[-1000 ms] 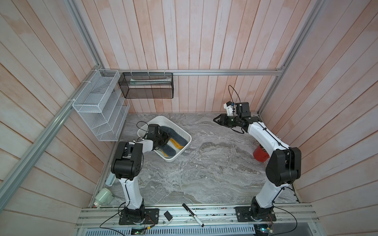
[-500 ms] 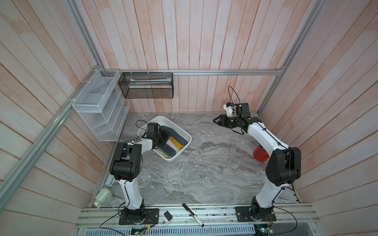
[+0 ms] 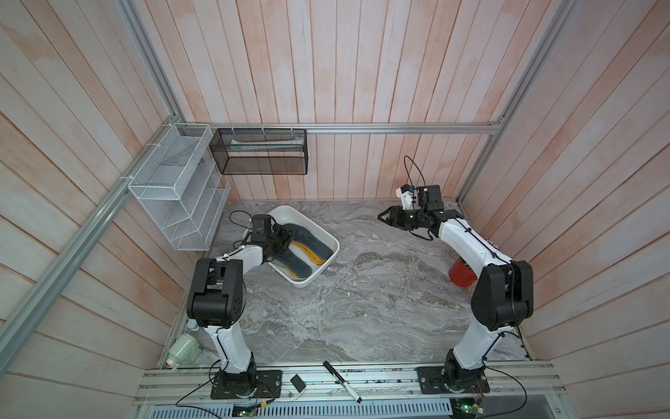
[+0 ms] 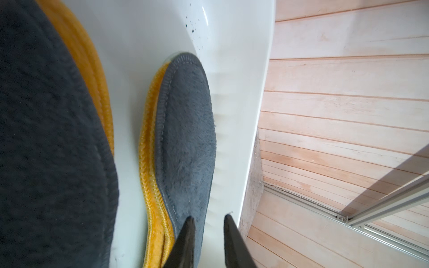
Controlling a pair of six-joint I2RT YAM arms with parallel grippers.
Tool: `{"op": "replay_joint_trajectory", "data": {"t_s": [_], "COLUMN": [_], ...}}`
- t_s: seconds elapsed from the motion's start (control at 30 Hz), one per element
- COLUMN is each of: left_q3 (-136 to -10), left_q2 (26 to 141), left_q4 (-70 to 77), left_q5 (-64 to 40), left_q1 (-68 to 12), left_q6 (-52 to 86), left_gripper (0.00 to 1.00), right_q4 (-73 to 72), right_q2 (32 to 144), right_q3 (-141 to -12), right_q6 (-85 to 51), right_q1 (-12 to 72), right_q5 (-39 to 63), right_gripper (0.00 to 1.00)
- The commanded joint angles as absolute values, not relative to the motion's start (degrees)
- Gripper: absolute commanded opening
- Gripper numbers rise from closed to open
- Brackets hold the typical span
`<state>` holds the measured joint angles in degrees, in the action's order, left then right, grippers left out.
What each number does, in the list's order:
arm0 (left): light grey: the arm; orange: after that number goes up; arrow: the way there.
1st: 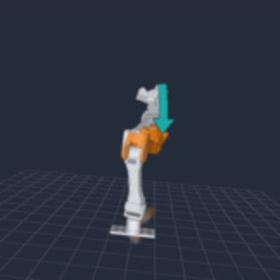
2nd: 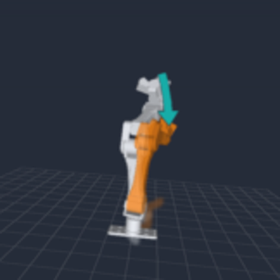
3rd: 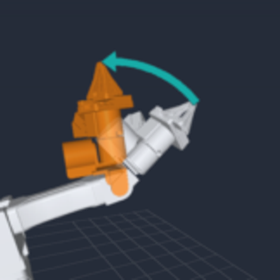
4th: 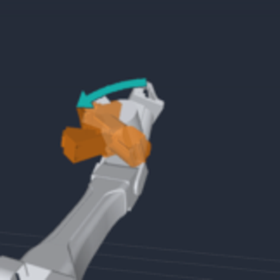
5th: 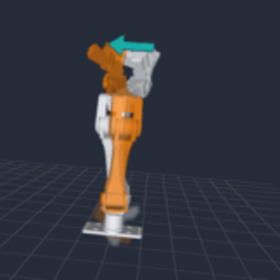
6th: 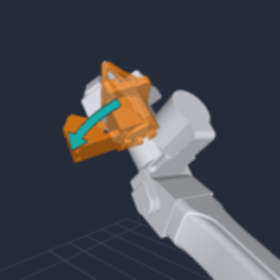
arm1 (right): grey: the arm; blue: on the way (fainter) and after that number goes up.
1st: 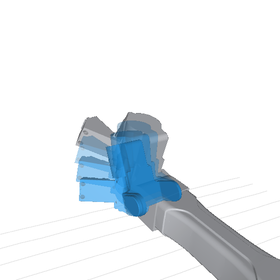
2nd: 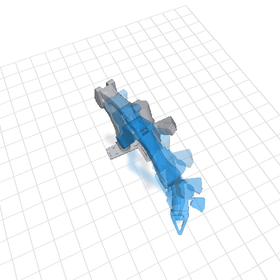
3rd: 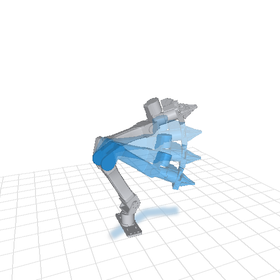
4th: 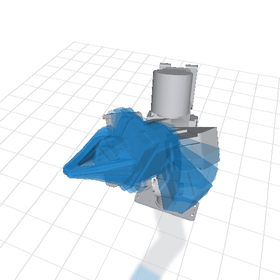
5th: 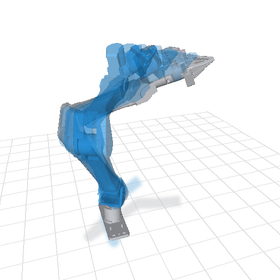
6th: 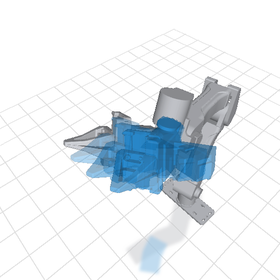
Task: Put the insoles into the storage box
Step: Place the insole in the storage box.
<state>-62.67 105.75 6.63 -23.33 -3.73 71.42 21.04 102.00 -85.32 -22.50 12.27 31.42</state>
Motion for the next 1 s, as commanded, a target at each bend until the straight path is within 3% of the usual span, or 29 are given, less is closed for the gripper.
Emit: {"op": "replay_joint_trajectory", "data": {"t_s": [0.0, 0.3, 0.33, 0.37, 0.63, 0.97], "left_q3": [-62.03, -62.07, -61.72, -61.13, -52.64, -45.66], "left_q2": [102.87, 94.62, 93.33, 91.62, 76.17, 62.35], "left_q4": [6.73, 1.33, -0.05, -1.17, -3.08, -9.64], "left_q5": [-22.59, -24.07, -23.59, -23.26, -15.40, 5.72], "left_q1": [-3.36, -3.94, -3.97, -3.96, -3.95, -3.11], "left_q6": [68.92, 56.84, 55.60, 54.26, 42.20, 32.84], "left_gripper": [0.24, 0.38, 0.94, 1.00, 1.00, 1.00], "right_q4": [21.08, 22.70, 22.59, 22.29, 17.17, 7.65], "right_q2": [100.83, 100.77, 100.68, 100.48, 97.46, 91.53], "right_q3": [-84.47, -83.89, -83.69, -83.29, -76.52, -64.12], "right_q6": [-22.07, -17.74, -17.26, -16.82, -9.28, 1.01], "right_q1": [11.95, 9.56, 9.03, 8.27, 4.17, 1.47], "right_q5": [31.61, 28.66, 28.48, 28.39, 27.88, 20.74], "right_gripper": [0.51, 0.57, 0.58, 0.58, 0.62, 0.69]}}
